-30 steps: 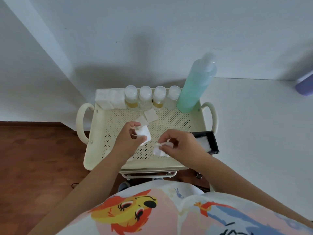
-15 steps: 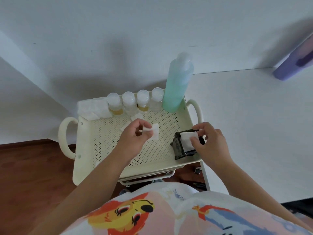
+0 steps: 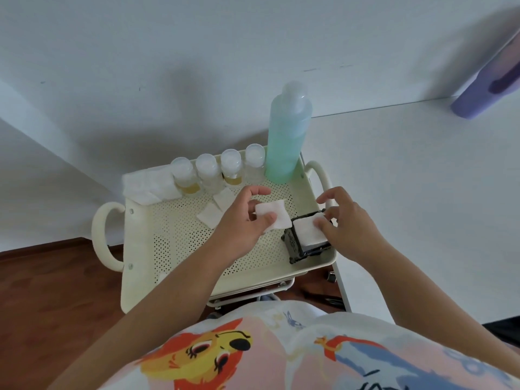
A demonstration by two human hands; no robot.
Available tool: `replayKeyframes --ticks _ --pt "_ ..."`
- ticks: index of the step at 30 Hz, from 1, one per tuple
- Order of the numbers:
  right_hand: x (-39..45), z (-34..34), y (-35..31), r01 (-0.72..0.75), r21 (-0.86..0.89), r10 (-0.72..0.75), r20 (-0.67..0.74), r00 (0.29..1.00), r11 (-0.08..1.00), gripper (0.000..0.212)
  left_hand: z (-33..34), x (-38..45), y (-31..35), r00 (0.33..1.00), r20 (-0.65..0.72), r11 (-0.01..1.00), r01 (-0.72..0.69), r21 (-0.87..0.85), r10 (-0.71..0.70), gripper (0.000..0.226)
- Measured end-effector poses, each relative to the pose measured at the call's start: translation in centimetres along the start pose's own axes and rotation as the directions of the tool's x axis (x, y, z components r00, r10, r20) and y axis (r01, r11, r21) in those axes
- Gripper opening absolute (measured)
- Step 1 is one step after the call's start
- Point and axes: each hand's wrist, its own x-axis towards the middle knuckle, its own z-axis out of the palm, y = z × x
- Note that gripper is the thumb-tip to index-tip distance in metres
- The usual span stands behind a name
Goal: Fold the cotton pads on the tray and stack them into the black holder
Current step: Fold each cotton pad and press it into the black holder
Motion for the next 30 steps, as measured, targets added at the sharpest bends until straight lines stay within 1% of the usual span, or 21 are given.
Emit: replayKeyframes --ticks 1,2,3,5,8,10,12,14,15,16,17,18,19,20,21,23,24,25,26,28,30 --pt "0.1 -0.3 0.0 -0.012 0.038 0.012 0.01 1.0 0.999 0.029 0.1 0.1 0.1 1.0 0.004 1.0 -0.002 0.002 0.002 0.039" --pt "0.2 -0.4 -0.1 -0.011 0.029 0.01 0.025 1.0 1.0 0.029 0.2 0.1 0.2 1.0 0.004 1.0 -0.003 0.003 0.003 0.039" --pt "0.3 -0.4 -0.1 -0.001 -0.015 0.001 0.045 0.999 1.0 0.028 0.3 0.2 0.3 1.0 0.002 1.0 -0.002 0.001 0.002 0.039" --pt "0.2 0.3 -0.1 0.033 -0.161 -0.022 0.069 0.997 0.986 0.026 0.5 0.1 0.5 1.0 0.0 1.0 -0.002 0.0 0.002 0.039" --pt "-0.1 1.4 0.3 0.096 -0.335 -0.097 0.014 0.995 0.937 0.024 0.8 -0.1 0.6 1.0 0.006 0.999 -0.008 0.033 0.008 0.039" --pt "-0.2 1.7 0.5 0.14 -0.393 -0.168 -0.038 0.985 0.909 0.022 1.0 -0.2 0.7 1.0 0.015 0.999 0.002 0.05 -0.003 0.038" --pt "-0.4 1.7 0.7 0.173 -0.404 -0.244 -0.131 0.961 0.898 0.022 1.3 -0.3 0.9 0.999 0.031 0.998 0.011 0.063 -0.013 0.038" --pt "-0.6 1.3 0.8 0.218 -0.332 -0.3 -0.221 0.928 0.918 0.024 1.8 -0.4 1.0 0.999 0.046 0.998 0.014 0.069 -0.018 0.038" --pt "-0.6 0.9 0.8 0.24 -0.249 -0.3 -0.239 0.924 0.938 0.024 2.0 -0.4 1.1 0.998 0.053 0.998 0.013 0.069 -0.016 0.038" --pt "-0.7 0.5 0.7 0.243 -0.137 -0.269 -0.219 0.938 0.96 0.023 2.3 -0.4 1.2 0.998 0.059 0.998 0.012 0.064 -0.016 0.038" --pt "-0.6 0.1 0.6 0.217 -0.008 -0.215 -0.162 0.963 0.976 0.023 2.7 -0.3 1.3 0.998 0.067 0.998 0.014 0.055 -0.018 0.038" --pt "-0.5 -0.2 0.4 0.167 0.118 -0.158 -0.079 0.984 0.979 0.023 3.0 -0.3 1.4 0.997 0.077 0.999 0.02 0.043 -0.023 0.038" --pt "-0.4 -0.4 0.4 0.122 0.208 -0.122 -0.01 0.992 0.971 0.025 3.4 -0.2 1.5 0.995 0.09 0.999 0.029 0.033 -0.032 0.039" --pt "-0.4 -0.4 0.5 0.109 0.24 -0.116 0.015 0.993 0.965 0.026 3.7 -0.1 1.5 0.994 0.103 0.999 0.036 0.036 -0.04 0.039" --pt "-0.4 -0.5 0.7 0.118 0.223 -0.122 0.007 0.992 0.968 0.027 4.0 0.0 1.6 0.993 0.114 0.998 0.035 0.057 -0.041 0.039" --pt "-0.3 -0.6 1.0 0.132 0.113 -0.13 -0.024 0.991 0.985 0.027 4.4 -0.1 1.6 0.993 0.115 0.988 -0.003 0.156 -0.015 0.038" --pt "-0.2 -0.7 1.1 0.129 0.06 -0.128 -0.023 0.991 0.99 0.026 4.5 -0.2 1.6 0.995 0.097 0.97 -0.046 0.239 0.024 0.037" --pt "-0.1 -0.8 1.2 0.131 0.013 -0.13 -0.01 0.991 0.991 0.025 4.5 -0.4 1.4 0.992 0.078 0.935 -0.115 0.335 0.094 0.035" --pt "0.0 -0.8 1.4 0.143 -0.044 -0.143 0.007 0.99 0.989 0.022 4.4 -0.7 1.2 0.979 0.075 0.877 -0.205 0.435 0.191 0.032" --pt "0.3 -0.7 1.8 0.201 -0.162 -0.196 0.041 0.98 0.966 0.02 4.0 -1.4 0.8 0.923 0.131 0.7 -0.362 0.616 0.362 0.023" --pt "0.6 -0.6 2.0 0.234 -0.225 -0.218 0.094 0.971 0.946 0.022 3.7 -1.9 0.4 0.88 0.226 0.537 -0.44 0.72 0.418 0.024"
